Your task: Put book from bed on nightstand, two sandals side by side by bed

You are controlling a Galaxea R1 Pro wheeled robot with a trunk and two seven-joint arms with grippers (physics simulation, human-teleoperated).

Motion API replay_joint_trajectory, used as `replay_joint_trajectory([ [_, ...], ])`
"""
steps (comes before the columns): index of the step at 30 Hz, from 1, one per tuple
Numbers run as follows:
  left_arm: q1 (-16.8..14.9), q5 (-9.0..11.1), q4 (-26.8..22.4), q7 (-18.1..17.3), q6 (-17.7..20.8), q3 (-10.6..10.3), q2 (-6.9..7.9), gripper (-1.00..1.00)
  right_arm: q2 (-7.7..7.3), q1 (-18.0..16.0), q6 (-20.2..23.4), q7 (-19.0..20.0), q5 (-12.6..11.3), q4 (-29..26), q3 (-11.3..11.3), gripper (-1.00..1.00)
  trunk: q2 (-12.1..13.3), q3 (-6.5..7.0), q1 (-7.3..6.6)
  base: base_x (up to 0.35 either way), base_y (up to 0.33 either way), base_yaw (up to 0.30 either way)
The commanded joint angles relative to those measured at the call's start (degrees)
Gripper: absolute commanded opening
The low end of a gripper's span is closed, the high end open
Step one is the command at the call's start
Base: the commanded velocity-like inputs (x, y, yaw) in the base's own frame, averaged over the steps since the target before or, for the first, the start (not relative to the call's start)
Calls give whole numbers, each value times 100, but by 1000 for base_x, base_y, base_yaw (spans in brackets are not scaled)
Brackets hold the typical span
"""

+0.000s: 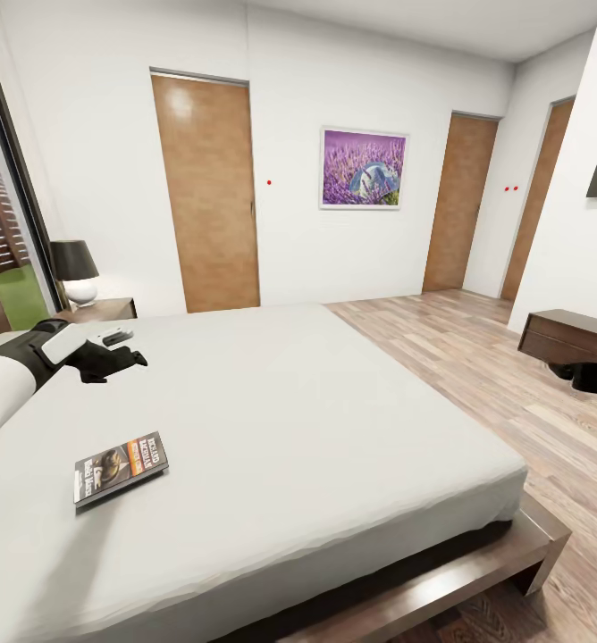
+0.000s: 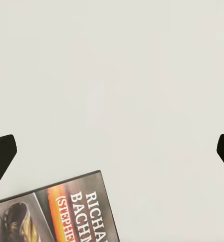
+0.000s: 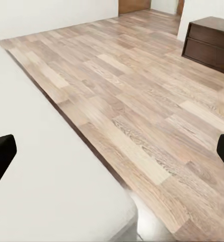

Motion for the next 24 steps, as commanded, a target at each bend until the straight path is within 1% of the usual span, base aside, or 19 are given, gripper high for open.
replay_joint_trajectory([
  [1,-4,52,-13,30,17,-33,7,100,-8,-4,27,-96,18,-3,-28,100,-3,-7,-1,0,0,0],
  [2,-4,52,-13,30,17,-33,7,100,-8,-4,27,-96,18,-3,-28,100,-3,-7,-1,0,0,0],
  [3,-4,53,-13,31,17,-33,8,100,-12,-4,27,-199,84,-1,-45,100,-3,-7,-1,0,0,0],
  [4,-4,53,-13,30,17,-33,9,100,-10,-1,27,-388,301,10,-70,100,-3,-7,-1,0,0,0],
  [5,-4,53,-13,30,17,-33,9,100,-10,-1,27,-388,301,10,-70,100,-3,-7,-1,0,0,0],
  [6,-4,53,-13,29,18,-33,10,100,3,1,27,-529,588,20,-86,100,-3,-7,-1,0,0,0],
  [7,-4,53,-13,29,18,-33,10,100,3,1,27,-529,588,20,-86,100,-3,-7,-1,0,0,0],
  [10,-1,49,-13,30,20,-33,11,100,25,10,27,-652,1019,35,-102,100,-3,-7,-1,0,0,0],
  [13,2,47,-13,31,23,-33,12,100,38,56,27,-716,1309,93,-112,100,-3,-7,-1,0,0,0],
  [16,3,46,-13,33,22,-36,12,100,43,151,27,-751,1464,213,-117,100,-3,-7,-1,0,0,0],
  [20,4,46,-13,34,24,-41,12,100,32,312,27,-779,1566,393,-145,100,-3,-7,-1,0,0,0],
  [21,4,45,-13,34,24,-45,12,100,27,360,27,-788,1583,436,-176,100,-3,-7,-1,0,0,0],
  [22,4,45,-13,34,25,-53,12,100,16,443,27,-834,1633,535,-275,100,-3,-7,-1,0,0,0],
  [24,4,45,-13,34,25,-59,11,100,12,504,27,-923,1720,681,-384,100,-3,-7,-1,0,0,0],
])
